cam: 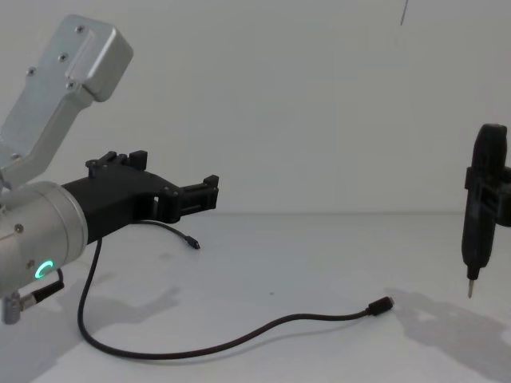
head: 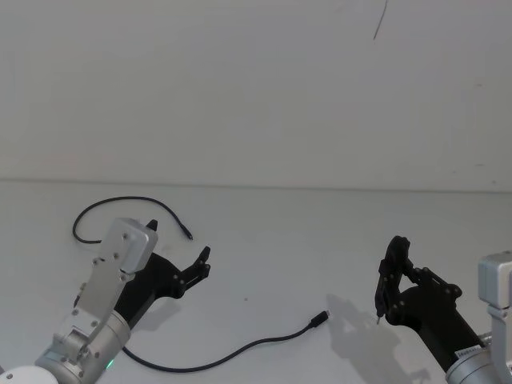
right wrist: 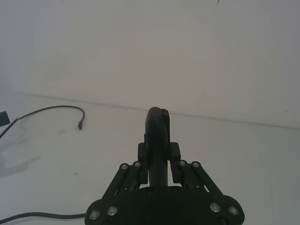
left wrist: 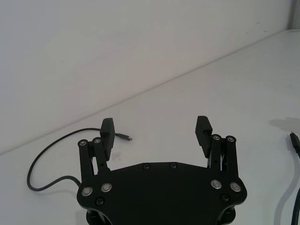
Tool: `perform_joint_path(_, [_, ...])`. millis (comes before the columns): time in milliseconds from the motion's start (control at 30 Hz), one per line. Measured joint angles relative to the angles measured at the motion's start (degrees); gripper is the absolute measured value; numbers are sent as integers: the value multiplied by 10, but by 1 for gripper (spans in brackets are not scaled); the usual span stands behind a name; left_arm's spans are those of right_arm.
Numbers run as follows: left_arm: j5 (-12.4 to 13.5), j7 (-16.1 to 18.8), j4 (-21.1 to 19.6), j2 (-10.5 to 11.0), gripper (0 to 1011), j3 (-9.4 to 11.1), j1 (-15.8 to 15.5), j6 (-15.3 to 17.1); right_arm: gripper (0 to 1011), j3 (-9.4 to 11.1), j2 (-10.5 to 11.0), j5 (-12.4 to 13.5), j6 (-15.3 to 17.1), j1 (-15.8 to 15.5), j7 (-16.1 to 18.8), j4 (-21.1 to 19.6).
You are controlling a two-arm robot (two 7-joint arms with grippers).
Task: Pick up the data cable with the one hand.
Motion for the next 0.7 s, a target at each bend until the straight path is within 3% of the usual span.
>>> perform_joint_path(700, [0,-5,2,0,1001,1,-2,1,269,0,0,0,0,0,0,0])
